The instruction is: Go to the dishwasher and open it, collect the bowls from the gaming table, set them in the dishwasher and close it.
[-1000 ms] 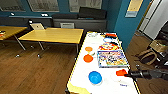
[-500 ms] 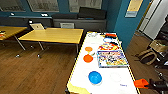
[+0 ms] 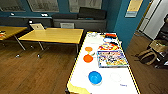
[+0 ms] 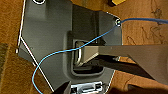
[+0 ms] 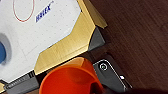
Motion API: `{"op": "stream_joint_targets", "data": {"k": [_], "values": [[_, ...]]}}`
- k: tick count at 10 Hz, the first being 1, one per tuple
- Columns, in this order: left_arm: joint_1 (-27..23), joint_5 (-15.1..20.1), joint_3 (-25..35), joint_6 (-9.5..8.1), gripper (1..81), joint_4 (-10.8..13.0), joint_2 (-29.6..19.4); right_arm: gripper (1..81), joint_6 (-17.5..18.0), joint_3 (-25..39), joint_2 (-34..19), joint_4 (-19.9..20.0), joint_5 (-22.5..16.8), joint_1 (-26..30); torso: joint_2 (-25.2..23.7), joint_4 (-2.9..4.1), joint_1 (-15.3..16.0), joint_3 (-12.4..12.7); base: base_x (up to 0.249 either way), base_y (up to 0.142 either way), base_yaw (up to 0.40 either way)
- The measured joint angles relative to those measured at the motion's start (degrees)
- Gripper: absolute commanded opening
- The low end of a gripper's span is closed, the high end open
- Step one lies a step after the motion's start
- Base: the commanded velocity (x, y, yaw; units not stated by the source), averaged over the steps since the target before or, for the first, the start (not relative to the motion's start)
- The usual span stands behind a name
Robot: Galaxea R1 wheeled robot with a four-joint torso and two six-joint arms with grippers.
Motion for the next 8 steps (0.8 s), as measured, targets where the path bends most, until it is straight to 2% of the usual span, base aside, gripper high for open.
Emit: {"op": "stream_joint_targets", "data": {"k": [3, 5, 7, 8], "values": [[-2.6, -1.1, 14.3, -0.01, 81.1, -0.1, -9.9, 1.0, -2.5, -0.1, 1.0, -0.9, 9.1, -9.3, 0.0, 0.00, 0.0, 0.0, 0.000, 0.000, 0.000], [-4.3, -1.5, 21.7, -0.17, 81.1, -0.2, -17.0, 1.0, -3.5, -1.4, 3.5, -1.5, 13.1, -11.8, 0.0, 0.00, 0.0, 0.0, 0.000, 0.000, 0.000], [-5.9, -1.3, 25.8, -1.55, 81.1, -0.6, -22.7, 1.0, -4.0, -1.8, 6.2, -1.8, 14.1, -12.7, 0.0, 0.00, 0.0, 0.0, 0.000, 0.000, 0.000], [-8.3, -1.1, 27.4, -3.06, 81.1, -0.7, -25.0, 1.0, -4.4, -2.6, 7.6, -2.4, 14.8, -14.0, 0.0, 0.00, 0.0, 0.0, 0.000, 0.000, 0.000]]}}
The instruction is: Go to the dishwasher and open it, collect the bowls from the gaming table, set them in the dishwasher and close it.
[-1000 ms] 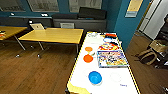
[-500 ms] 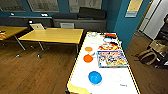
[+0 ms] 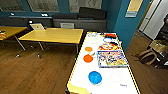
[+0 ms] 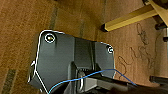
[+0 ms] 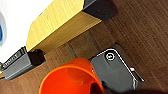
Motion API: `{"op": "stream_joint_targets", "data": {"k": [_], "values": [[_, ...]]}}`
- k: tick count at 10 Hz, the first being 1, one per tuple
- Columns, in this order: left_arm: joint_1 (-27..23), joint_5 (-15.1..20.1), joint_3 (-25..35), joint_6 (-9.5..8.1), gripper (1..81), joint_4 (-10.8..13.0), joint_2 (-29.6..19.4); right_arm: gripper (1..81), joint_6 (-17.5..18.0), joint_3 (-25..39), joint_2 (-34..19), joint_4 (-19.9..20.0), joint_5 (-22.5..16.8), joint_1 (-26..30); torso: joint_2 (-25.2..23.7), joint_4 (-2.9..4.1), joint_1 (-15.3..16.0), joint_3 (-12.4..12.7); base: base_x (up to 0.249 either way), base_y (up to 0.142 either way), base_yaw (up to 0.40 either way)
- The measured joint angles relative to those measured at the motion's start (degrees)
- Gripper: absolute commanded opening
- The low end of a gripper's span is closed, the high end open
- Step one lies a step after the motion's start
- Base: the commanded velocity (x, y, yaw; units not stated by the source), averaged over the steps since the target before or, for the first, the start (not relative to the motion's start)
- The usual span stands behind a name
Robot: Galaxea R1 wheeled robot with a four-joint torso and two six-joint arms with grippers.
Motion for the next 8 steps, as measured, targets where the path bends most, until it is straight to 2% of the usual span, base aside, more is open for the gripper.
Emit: {"op": "stream_joint_targets", "data": {"k": [2, 3, 5, 7, 8], "values": [[-5.6, 0.0, 4.2, -3.36, 81.1, -0.1, -5.1, 1.0, -0.1, -1.2, 4.2, -0.9, 1.9, -3.6, 0.0, 0.00, 0.0, 0.0, 0.000, 0.000, 0.000], [-7.7, 0.1, 6.7, -5.88, 81.1, -0.2, -7.9, 1.0, -0.3, -1.6, 6.1, -1.7, 3.4, -5.2, 0.0, 0.00, 0.0, 0.0, 0.000, 0.000, 0.000], [-12.4, 1.9, 11.1, -12.54, 81.1, -0.7, -11.9, 1.0, -0.4, -3.9, 10.1, -3.2, 6.4, -8.4, 0.0, 0.00, 0.0, 0.0, 0.000, 0.000, 0.000], [-17.8, 4.2, 14.2, -20.32, 81.1, -2.6, -13.5, 1.0, -0.4, -5.9, 14.1, -4.3, 8.2, -10.2, 0.0, 0.00, 0.0, 0.0, 0.000, 0.000, 0.000], [-19.9, 5.6, 15.0, -22.70, 81.1, -3.7, -14.2, 1.0, -0.4, -6.5, 15.6, -4.8, 9.1, -11.1, 0.0, 0.00, 0.0, 0.0, 0.000, 0.000, 0.000]]}}
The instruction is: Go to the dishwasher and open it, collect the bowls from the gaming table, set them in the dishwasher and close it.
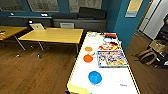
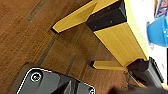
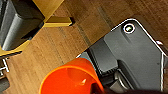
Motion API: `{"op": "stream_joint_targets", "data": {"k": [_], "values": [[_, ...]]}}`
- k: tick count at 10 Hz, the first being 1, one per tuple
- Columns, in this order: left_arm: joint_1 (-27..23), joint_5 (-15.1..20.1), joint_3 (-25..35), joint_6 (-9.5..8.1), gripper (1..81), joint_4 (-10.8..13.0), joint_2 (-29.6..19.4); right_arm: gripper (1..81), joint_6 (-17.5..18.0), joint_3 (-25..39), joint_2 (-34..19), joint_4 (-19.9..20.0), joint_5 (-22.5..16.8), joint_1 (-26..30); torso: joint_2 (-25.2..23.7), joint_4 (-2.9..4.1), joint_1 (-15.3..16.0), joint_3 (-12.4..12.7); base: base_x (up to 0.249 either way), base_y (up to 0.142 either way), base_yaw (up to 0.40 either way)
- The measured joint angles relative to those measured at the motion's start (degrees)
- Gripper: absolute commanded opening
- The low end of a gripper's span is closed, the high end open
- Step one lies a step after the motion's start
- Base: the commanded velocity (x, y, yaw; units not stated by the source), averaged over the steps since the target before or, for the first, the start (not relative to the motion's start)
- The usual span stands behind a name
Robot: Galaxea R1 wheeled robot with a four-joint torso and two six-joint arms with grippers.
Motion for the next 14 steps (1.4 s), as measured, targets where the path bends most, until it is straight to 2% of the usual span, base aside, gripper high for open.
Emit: {"op": "stream_joint_targets", "data": {"k": [1, 2, 4, 5, 9, 11, 14], "values": [[-2.7, 1.9, 0.3, -2.45, 81.1, -1.3, -0.9, 1.0, 0.0, -0.9, 1.4, -0.5, 0.5, -1.0, 0.0, 0.00, 0.0, 0.0, 0.000, 0.000, 0.000], [-5.4, 3.7, 0.4, -3.88, 81.1, -1.9, -1.3, 1.0, 0.0, -1.7, 2.4, -0.9, 0.7, -1.6, 0.0, 0.00, 0.0, 0.0, 0.000, 0.000, 0.000], [-11.1, 8.5, 0.7, -5.36, 81.1, -2.7, -1.2, 1.0, 0.0, -2.5, 3.6, -1.7, 1.1, -1.9, 0.0, 0.00, 0.0, 0.0, 0.000, 0.000, 0.000], [-14.3, 11.5, 0.7, -5.75, 81.1, -2.9, -1.2, 1.0, 0.0, -2.5, 3.8, -1.7, 1.2, -1.9, 0.0, 0.00, 0.0, 0.0, 0.000, 0.000, 0.000], [-26.4, 26.6, 0.7, -11.81, 81.1, -2.9, 0.7, 1.0, 0.0, -3.0, 5.4, -1.7, 1.4, -1.9, 0.0, 0.00, 0.0, 0.0, 0.000, 0.000, 0.000], [-30.9, 31.8, -0.7, -14.36, 81.1, -2.9, 3.9, 1.0, 0.0, -3.0, 5.5, -1.7, 1.3, -1.7, 0.0, 0.00, 0.0, 0.0, 0.000, 0.000, 0.000], [-34.8, 37.1, -6.8, -15.74, 81.1, -2.8, 11.0, 1.0, 0.0, -3.0, 5.5, -1.7, 1.0, -1.5, 0.0, 0.00, 0.0, 0.0, 0.000, 0.000, 0.000]]}}
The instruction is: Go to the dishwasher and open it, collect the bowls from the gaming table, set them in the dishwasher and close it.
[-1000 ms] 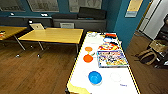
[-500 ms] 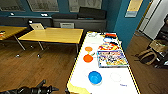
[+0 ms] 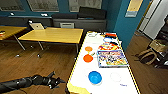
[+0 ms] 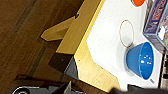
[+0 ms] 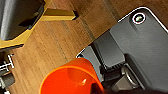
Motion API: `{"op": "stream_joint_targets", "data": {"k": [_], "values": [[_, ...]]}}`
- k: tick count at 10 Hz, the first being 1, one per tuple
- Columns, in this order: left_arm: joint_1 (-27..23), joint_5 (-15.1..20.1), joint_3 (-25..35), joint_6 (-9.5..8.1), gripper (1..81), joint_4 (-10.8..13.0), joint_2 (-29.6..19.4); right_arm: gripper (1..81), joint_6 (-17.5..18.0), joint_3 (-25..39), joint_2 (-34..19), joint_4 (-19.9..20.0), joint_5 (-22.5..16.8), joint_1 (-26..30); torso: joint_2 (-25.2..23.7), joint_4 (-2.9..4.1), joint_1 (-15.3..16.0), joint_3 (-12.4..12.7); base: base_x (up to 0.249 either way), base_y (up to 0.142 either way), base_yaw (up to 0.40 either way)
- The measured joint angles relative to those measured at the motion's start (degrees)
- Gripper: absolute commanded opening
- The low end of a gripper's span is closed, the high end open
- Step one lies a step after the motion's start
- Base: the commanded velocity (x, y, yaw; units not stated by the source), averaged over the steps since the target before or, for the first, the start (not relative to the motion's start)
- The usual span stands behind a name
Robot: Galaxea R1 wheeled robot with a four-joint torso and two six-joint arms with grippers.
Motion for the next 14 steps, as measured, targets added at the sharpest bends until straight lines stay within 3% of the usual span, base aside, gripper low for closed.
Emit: {"op": "stream_joint_targets", "data": {"k": [3, 7, 14], "values": [[-3.1, 3.9, -5.7, -0.22, 81.1, 0.2, 5.6, 1.0, 0.0, -0.2, 0.6, 0.0, -0.2, 0.8, 0.0, 0.00, 0.0, 0.0, 0.000, 0.000, 0.000], [-3.9, 6.6, -11.7, -0.27, 81.1, 0.8, 13.4, 1.0, 0.0, -0.5, 1.3, 0.0, -0.4, 1.1, 0.0, 0.00, 0.1, 0.0, 0.000, 0.000, 0.000], [-4.0, 7.4, -19.2, -0.29, 81.1, 3.2, 24.3, 1.0, 0.0, -2.3, 2.3, 0.0, -0.5, 1.7, 0.1, 0.00, 0.1, 0.0, 0.000, 0.000, 0.000]]}}
